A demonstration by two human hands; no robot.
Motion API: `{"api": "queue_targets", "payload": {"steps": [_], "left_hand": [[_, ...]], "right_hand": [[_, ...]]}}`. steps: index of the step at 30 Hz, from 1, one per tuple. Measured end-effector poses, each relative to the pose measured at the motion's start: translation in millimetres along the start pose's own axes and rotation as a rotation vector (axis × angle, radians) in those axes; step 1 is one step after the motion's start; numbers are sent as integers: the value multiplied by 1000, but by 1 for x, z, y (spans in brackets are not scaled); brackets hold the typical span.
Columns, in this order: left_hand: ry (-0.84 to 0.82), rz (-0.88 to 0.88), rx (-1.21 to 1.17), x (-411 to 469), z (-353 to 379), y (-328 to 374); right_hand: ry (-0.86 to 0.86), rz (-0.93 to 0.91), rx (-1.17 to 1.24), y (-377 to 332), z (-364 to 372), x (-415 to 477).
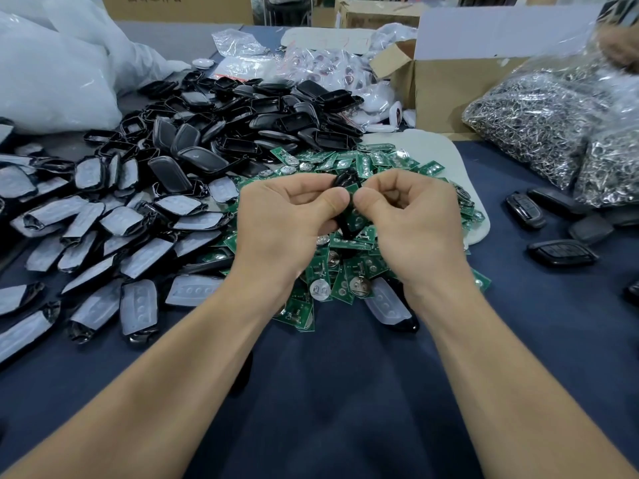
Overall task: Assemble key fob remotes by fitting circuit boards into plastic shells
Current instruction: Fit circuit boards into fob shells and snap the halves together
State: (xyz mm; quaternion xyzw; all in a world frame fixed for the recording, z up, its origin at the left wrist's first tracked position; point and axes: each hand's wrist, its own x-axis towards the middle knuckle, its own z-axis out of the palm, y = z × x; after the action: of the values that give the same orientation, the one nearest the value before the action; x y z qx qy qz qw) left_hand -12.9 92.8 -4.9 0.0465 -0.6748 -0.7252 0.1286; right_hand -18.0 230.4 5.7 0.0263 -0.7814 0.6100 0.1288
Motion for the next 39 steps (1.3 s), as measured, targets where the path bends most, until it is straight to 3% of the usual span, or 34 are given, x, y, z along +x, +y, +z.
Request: {"api": "queue_targets", "payload": {"steps": [6,11,17,21,28,34,39], "left_hand": [[-441,-79,-16,9,-17,3],[-609,-76,9,15,-27,8],[-633,56,45,22,-37,14],[-629,43,27,23,-40,14],[-570,-87,-76,25,-40,10],[-560,49,39,24,-38,9],[-541,79,37,25,-40,11]], "right_hand": [[-210,160,150,-2,-18,6],[-325,150,196,-4,-22,4],[-349,-2,130,-6,-15,1],[-304,-31,117,-4,-12,1],[-285,50,98,3,-19,2],[-248,152,112,3,-17,3],[-287,133,102,0,-17,2]]}}
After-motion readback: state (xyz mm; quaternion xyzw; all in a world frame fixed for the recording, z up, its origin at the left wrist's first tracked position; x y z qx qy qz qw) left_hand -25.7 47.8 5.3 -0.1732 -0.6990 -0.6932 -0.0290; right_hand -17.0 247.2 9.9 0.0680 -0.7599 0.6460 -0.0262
